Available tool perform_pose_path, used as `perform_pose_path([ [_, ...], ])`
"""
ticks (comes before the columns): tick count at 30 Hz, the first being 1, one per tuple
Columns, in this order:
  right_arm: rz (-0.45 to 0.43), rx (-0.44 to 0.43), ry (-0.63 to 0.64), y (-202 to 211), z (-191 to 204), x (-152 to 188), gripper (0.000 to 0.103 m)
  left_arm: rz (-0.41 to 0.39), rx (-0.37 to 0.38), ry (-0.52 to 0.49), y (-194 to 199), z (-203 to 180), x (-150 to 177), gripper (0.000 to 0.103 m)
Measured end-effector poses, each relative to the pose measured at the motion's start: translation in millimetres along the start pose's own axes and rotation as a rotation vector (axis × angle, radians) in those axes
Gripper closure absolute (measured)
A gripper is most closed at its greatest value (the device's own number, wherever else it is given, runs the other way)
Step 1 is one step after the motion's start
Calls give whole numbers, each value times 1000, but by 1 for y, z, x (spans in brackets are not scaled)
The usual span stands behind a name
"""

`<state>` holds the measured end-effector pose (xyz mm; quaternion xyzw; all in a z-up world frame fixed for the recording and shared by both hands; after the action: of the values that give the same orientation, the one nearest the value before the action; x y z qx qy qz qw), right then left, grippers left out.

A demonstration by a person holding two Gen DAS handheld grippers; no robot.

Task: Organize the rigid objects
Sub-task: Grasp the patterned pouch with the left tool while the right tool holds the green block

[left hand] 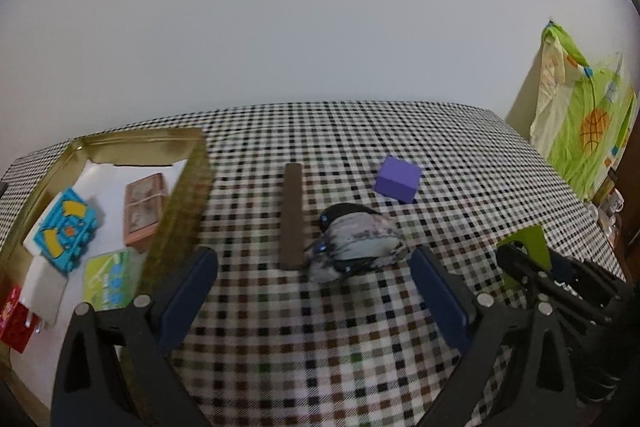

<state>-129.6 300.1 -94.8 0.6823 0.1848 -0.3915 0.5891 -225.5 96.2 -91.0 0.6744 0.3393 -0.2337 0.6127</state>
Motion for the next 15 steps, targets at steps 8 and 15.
perform_pose_path([
  [8,-4,-4,-6,0,-3,-1,69,14,8,-19,-18,-13,-2,5],
  [15,1,-6,-4,-1,-2,-1,69,40,-2,-56,-31,-20,-2,7],
])
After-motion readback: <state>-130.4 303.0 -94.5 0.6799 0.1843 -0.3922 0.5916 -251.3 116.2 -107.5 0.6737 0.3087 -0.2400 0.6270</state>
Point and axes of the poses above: each gripper's, at about its wrist camera, not at the fingertips, and y roughly against the way its jaws point, z to its left, x to its underside, the point moved 5 cm from there along -y, roughly the way its jaws point, and after that the axes turned 6 degrees about y, right-handed, at the moved point
